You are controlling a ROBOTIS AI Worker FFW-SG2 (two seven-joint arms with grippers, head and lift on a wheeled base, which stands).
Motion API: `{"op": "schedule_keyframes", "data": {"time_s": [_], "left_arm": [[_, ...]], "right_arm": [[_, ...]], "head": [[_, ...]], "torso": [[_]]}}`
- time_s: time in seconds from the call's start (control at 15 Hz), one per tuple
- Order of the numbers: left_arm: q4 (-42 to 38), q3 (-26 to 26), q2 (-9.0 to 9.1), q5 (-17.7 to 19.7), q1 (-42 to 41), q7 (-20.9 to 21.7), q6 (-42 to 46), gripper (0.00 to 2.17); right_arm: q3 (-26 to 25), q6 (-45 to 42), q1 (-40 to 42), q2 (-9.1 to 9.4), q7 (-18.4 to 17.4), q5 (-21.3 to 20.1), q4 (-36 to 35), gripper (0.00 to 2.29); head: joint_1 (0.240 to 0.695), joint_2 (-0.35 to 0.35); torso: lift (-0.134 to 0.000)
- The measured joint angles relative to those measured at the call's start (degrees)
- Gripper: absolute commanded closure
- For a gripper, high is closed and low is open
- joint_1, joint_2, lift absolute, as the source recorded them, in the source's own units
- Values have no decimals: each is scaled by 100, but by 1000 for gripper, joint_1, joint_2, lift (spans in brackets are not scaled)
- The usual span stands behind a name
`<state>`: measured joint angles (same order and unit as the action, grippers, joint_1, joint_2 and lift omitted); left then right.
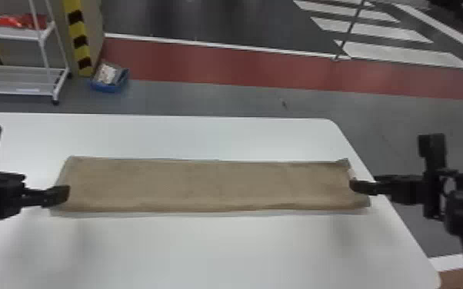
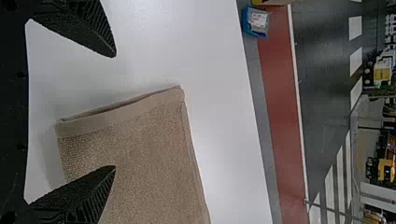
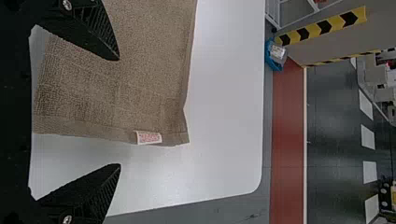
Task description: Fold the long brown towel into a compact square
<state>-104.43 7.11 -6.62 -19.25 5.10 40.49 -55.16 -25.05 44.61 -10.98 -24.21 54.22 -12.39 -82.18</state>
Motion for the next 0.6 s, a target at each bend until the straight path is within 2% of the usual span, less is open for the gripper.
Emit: {"op": "schedule_keyframes", "data": {"time_s": [0.6], "left_arm": [[-7, -51, 53, 0, 0, -38, 0, 19]], "right_arm": [[4, 17, -44, -82, 0, 58, 0, 66]], "head": [[695, -245]], "torso": [[-124]]}}
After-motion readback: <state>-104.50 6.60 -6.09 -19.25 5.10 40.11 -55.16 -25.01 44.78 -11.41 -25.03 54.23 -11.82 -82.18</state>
